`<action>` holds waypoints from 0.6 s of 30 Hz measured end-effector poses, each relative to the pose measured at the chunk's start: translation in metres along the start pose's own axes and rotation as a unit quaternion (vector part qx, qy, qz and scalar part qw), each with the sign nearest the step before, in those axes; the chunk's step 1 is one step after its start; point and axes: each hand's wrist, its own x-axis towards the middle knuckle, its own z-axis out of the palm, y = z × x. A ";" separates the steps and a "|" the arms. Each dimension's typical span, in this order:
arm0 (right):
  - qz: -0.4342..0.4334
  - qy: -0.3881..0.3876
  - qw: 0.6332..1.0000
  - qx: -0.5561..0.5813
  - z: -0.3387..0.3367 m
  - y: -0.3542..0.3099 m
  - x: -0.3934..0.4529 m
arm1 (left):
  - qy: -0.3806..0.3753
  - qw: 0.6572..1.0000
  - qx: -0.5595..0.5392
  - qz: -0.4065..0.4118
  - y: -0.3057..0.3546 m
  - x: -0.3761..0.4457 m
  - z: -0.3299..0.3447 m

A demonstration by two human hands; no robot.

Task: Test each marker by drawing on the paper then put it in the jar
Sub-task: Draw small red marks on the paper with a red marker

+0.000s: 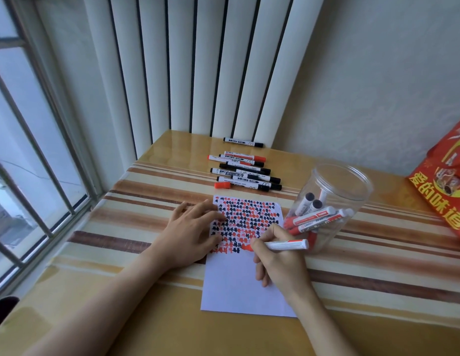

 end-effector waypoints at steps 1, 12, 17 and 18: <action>0.003 -0.003 1.000 -0.004 0.000 0.000 0.000 | 0.000 1.000 -0.001 0.000 0.000 0.000 0.000; 0.010 0.001 0.999 -0.034 0.004 -0.005 0.000 | -0.001 1.000 0.000 0.002 0.001 0.000 -0.002; 0.023 0.007 0.999 -0.033 0.003 -0.004 0.001 | -0.003 1.000 0.002 0.003 0.001 0.000 -0.003; 0.022 0.008 0.999 -0.033 0.002 -0.004 0.001 | -0.004 1.000 0.001 0.002 0.001 0.000 -0.003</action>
